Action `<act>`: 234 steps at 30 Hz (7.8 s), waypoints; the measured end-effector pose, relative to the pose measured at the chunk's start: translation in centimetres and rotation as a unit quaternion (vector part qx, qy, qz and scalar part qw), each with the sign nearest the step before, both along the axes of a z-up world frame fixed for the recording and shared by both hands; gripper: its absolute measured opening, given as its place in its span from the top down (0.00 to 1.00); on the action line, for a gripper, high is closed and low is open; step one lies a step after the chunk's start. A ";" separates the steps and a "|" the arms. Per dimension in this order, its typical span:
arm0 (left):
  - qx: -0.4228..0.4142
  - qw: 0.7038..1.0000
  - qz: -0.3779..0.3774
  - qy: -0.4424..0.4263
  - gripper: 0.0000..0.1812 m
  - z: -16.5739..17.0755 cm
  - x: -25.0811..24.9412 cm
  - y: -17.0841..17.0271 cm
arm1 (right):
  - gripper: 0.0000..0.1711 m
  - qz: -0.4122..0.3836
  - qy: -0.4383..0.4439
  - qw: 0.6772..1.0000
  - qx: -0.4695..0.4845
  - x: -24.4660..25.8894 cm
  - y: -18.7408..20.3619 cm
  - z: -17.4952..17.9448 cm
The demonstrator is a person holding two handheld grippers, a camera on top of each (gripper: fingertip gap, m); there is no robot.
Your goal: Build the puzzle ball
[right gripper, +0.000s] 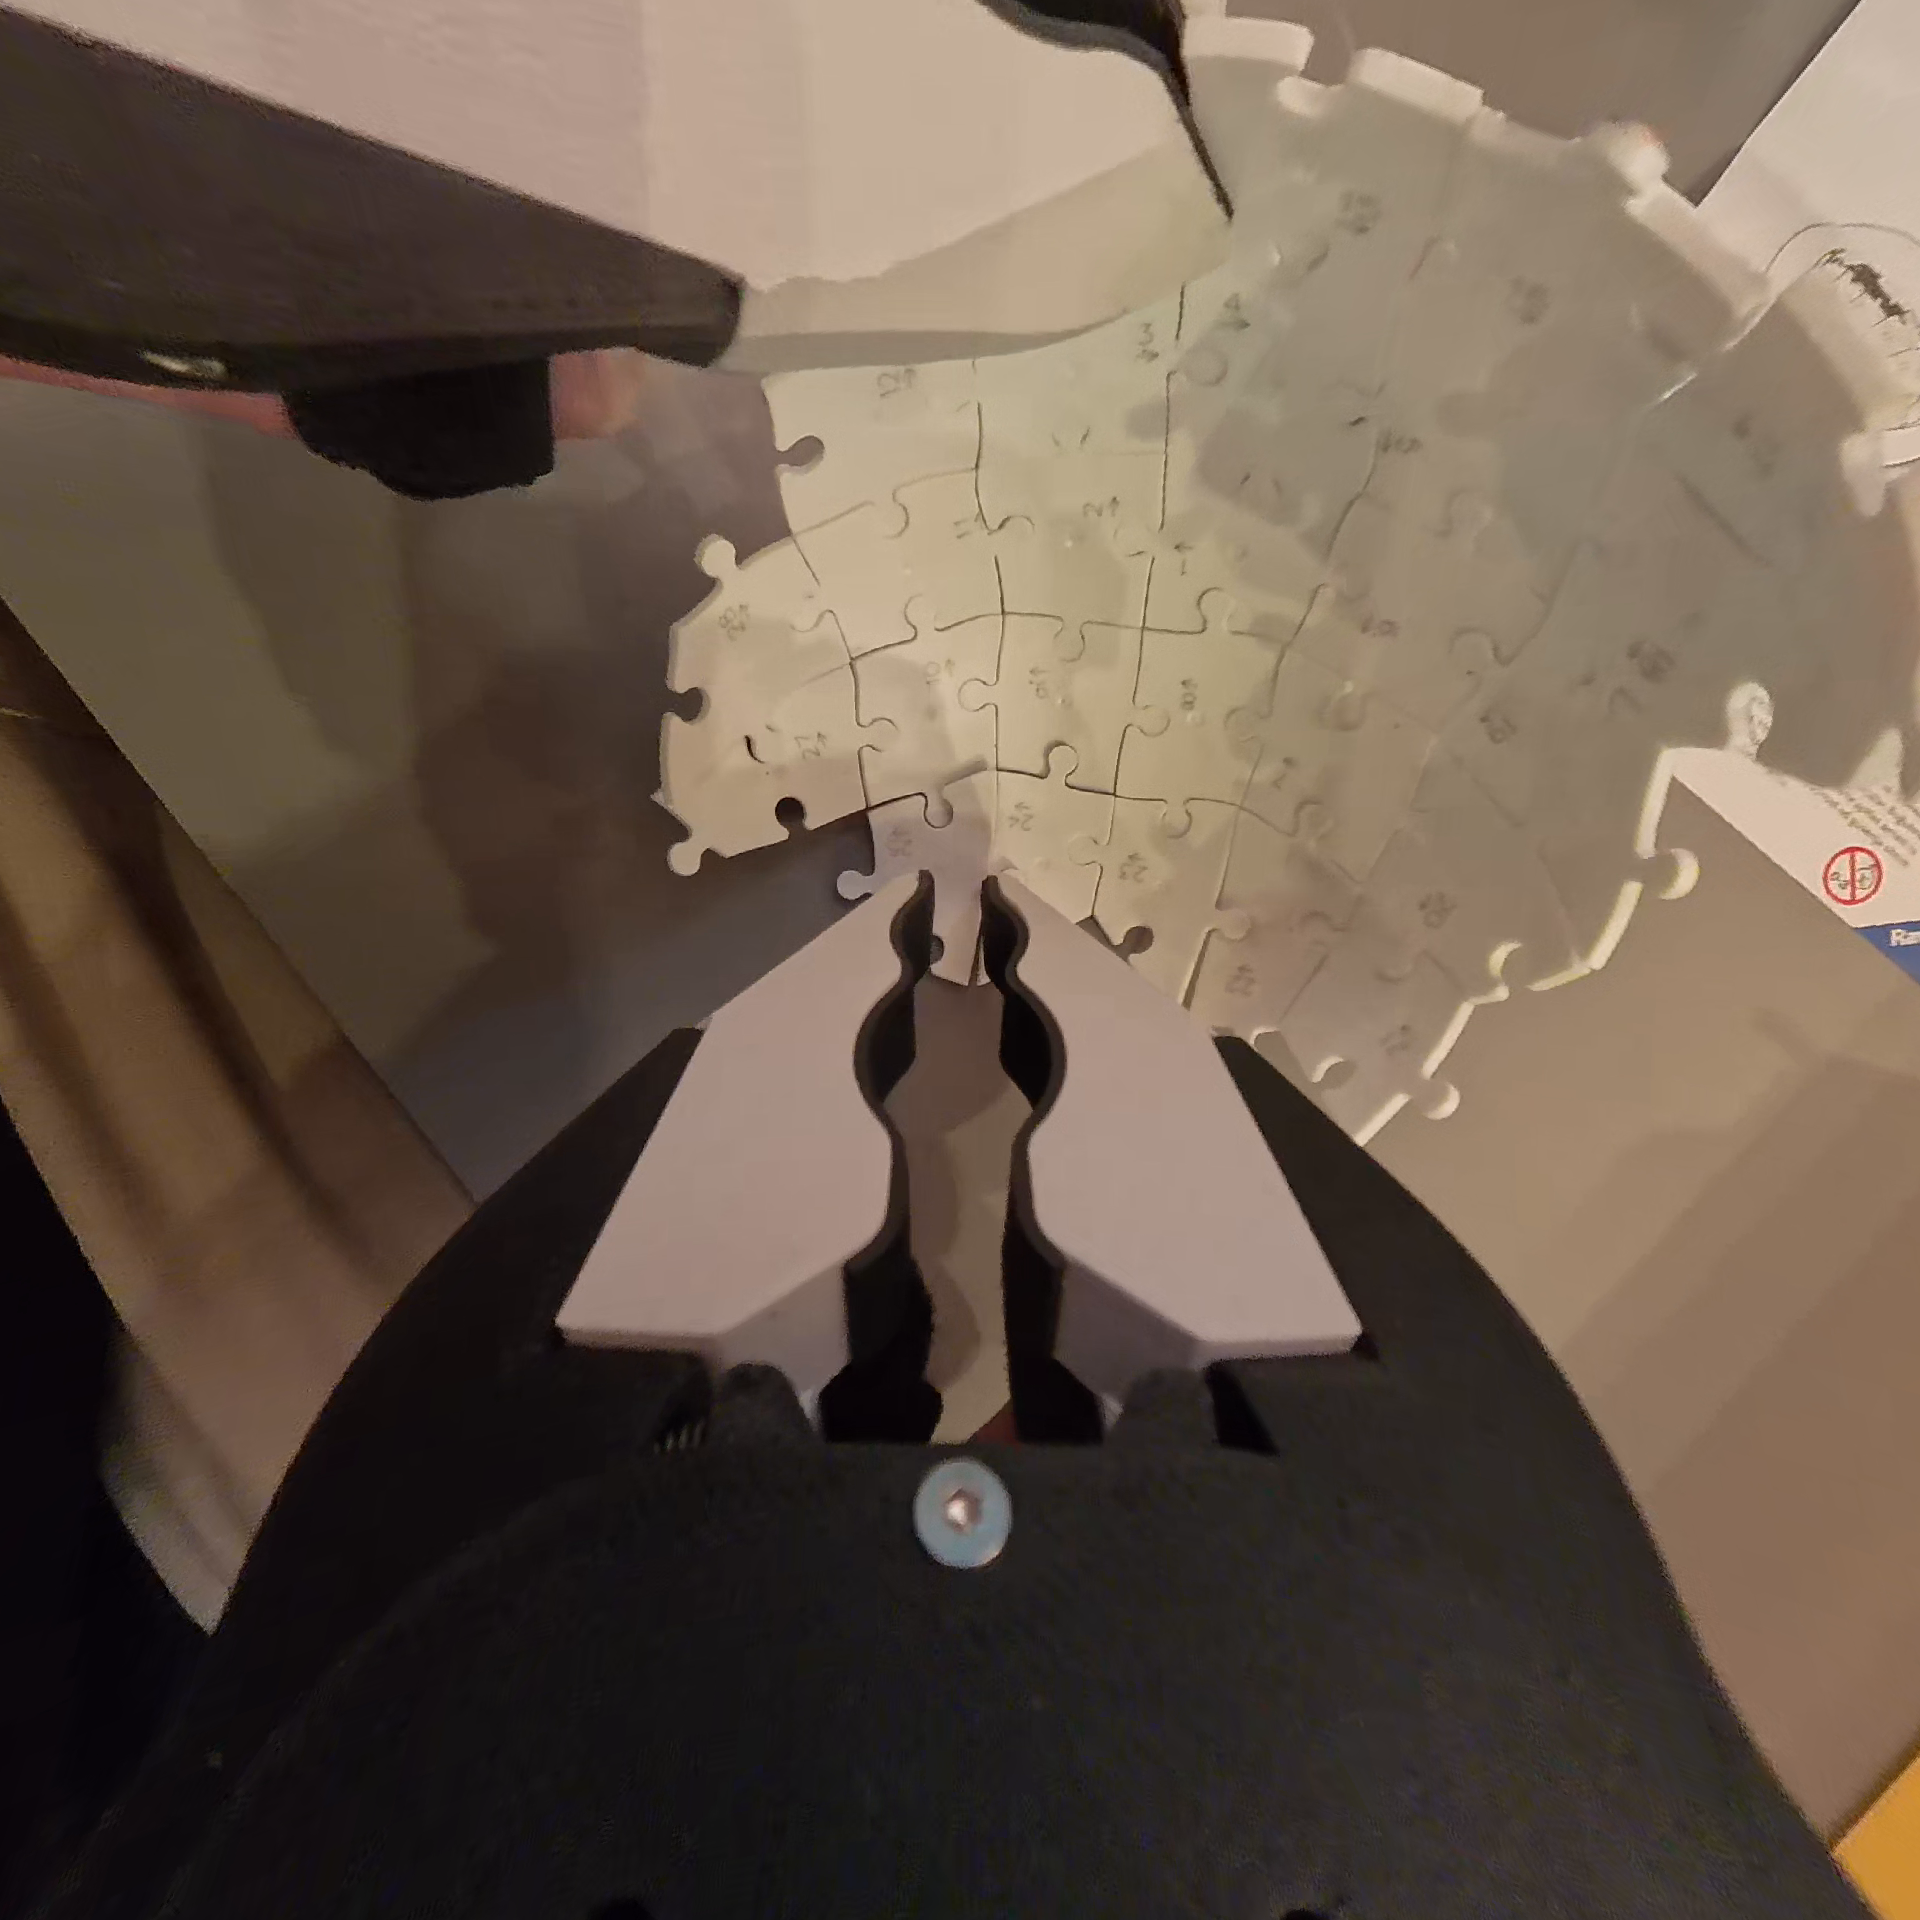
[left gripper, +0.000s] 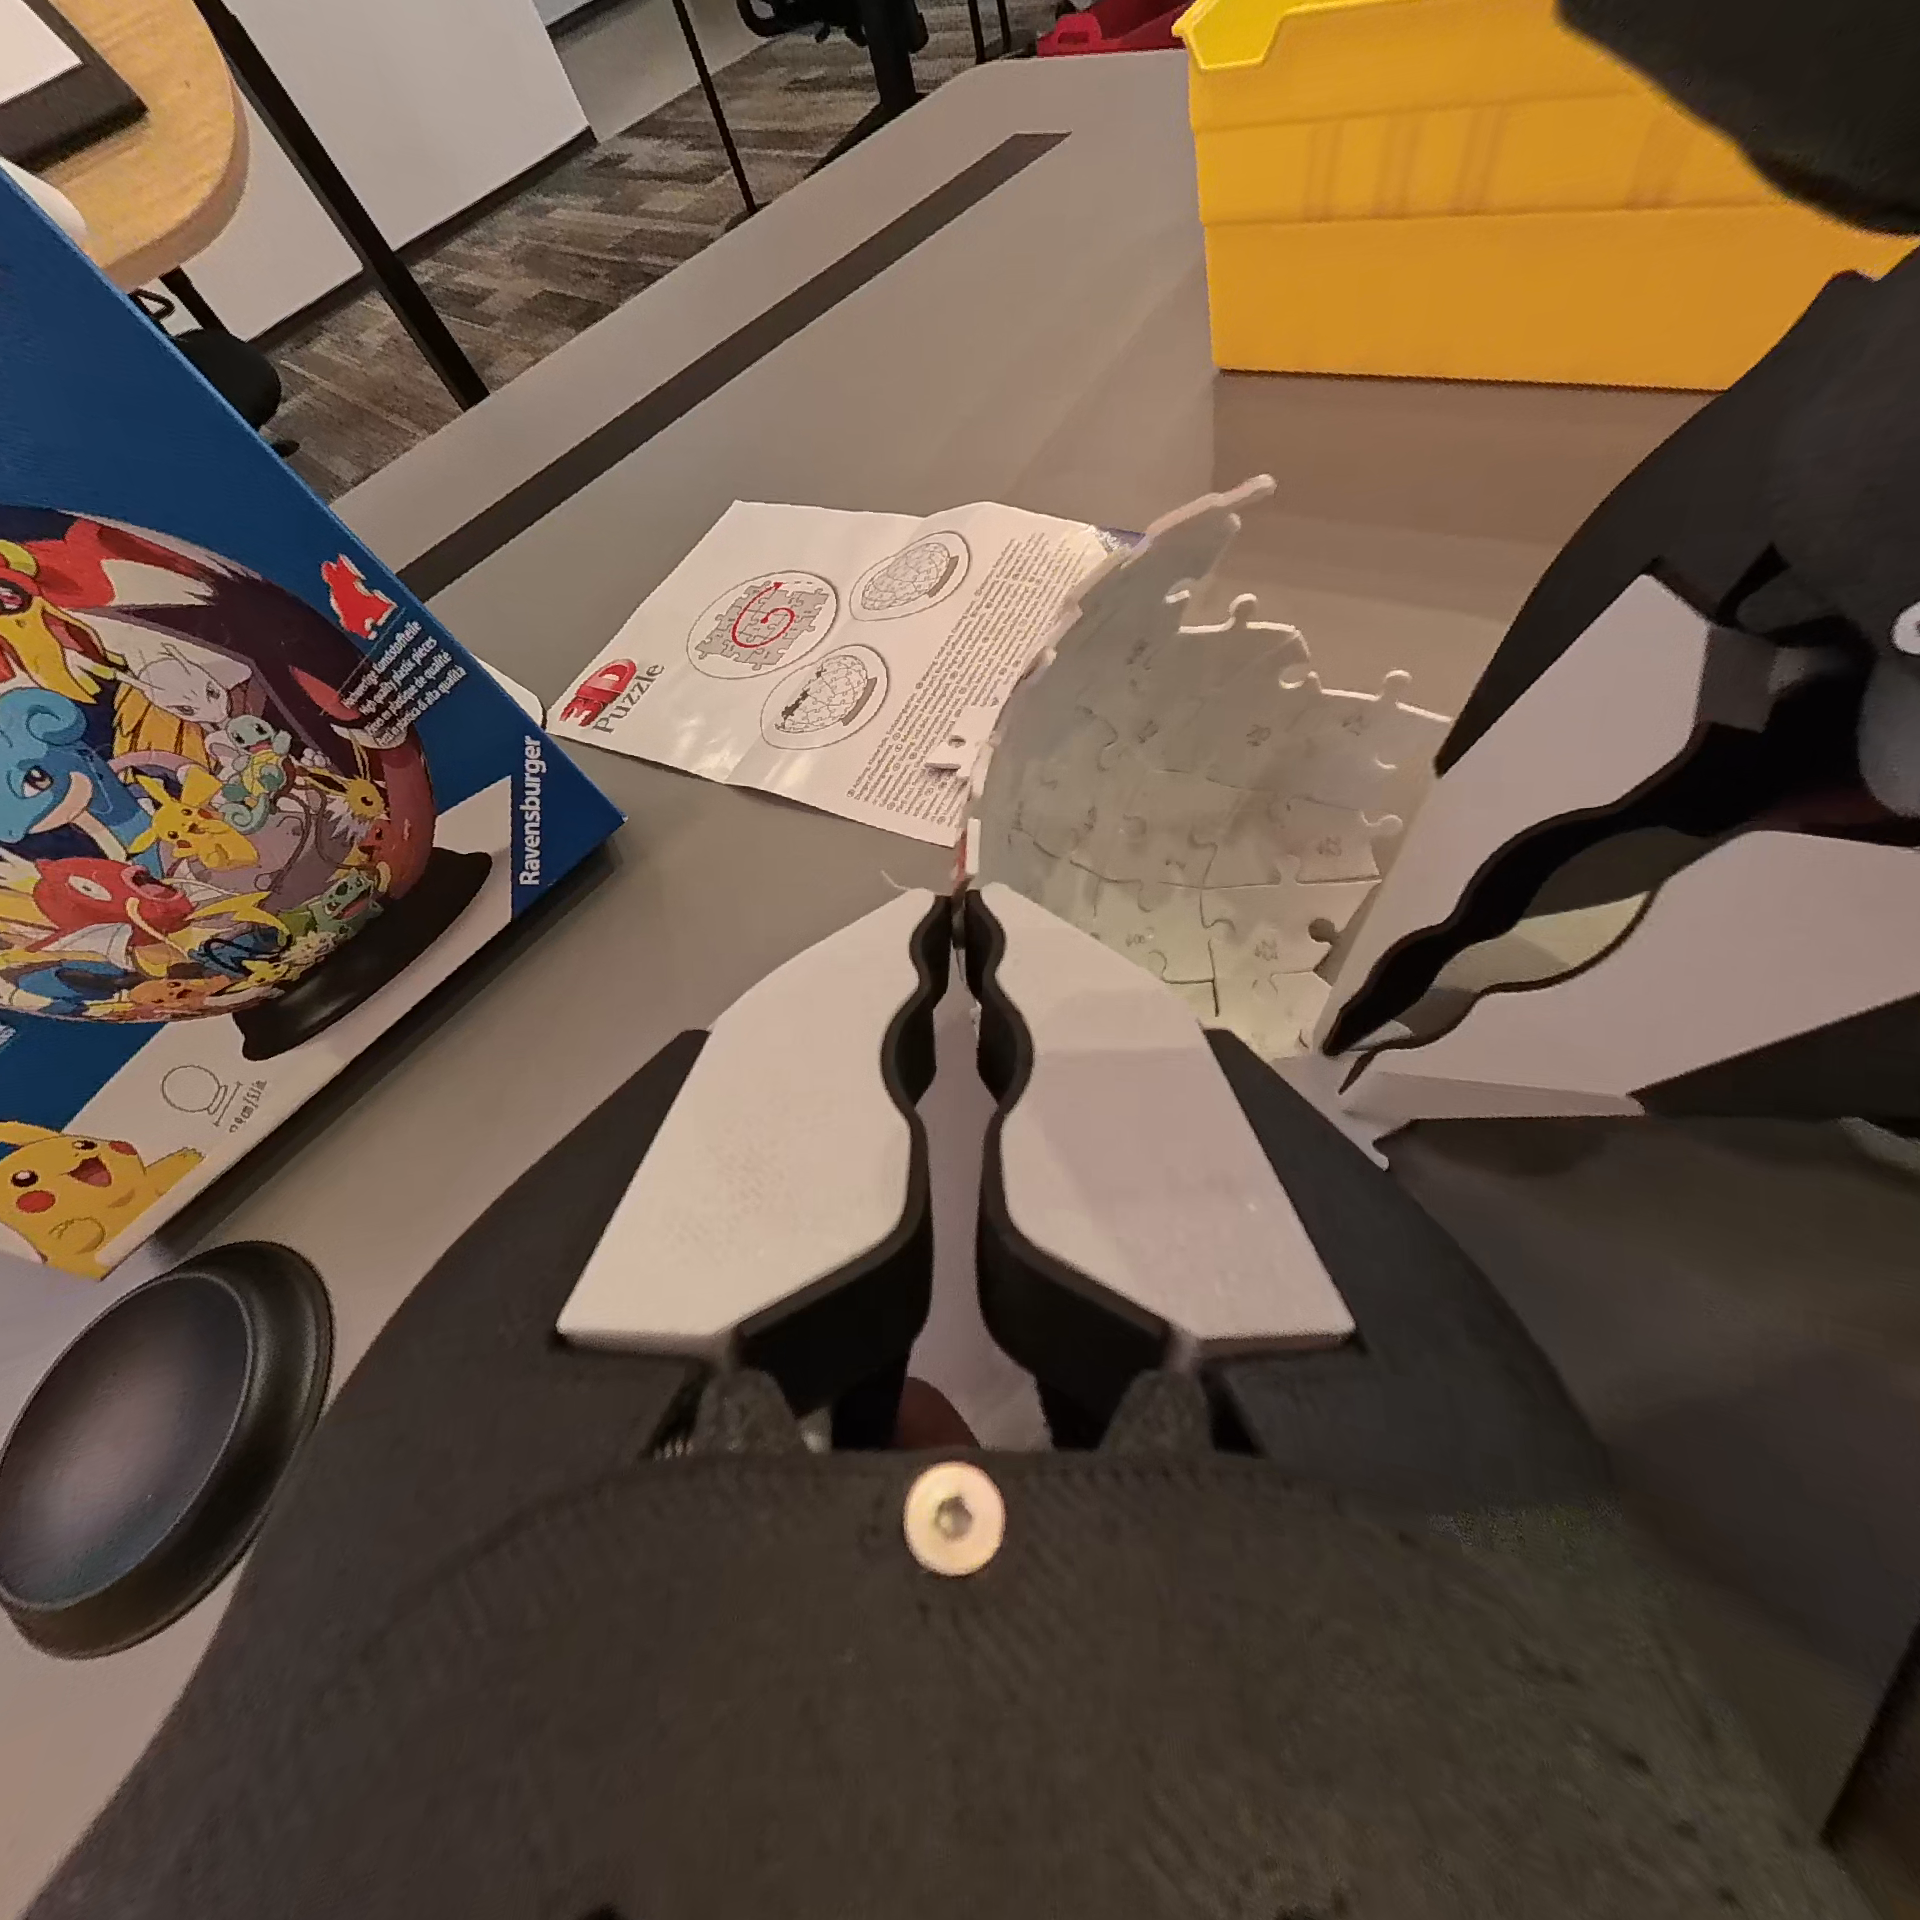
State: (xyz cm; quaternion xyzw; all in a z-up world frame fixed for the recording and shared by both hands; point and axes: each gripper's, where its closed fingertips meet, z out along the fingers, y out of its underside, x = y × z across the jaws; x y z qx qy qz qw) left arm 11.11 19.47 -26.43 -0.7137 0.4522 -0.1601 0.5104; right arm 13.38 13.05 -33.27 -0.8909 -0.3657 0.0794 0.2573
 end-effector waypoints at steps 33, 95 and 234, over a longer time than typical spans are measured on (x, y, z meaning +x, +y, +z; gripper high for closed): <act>0.015 1.000 -0.010 -0.010 0.99 0.4 0.2 -0.4 | 1.00 -0.015 0.023 0.999 -0.028 -0.1 0.6 0.0; -0.170 0.978 0.063 -0.106 0.97 -1.8 -3.0 1.5 | 0.81 -0.198 0.270 0.941 -0.049 3.1 3.2 1.5; -0.055 0.916 -0.290 0.272 0.82 -2.1 -2.4 -1.6 | 0.85 0.023 0.040 0.996 0.082 1.0 1.8 2.9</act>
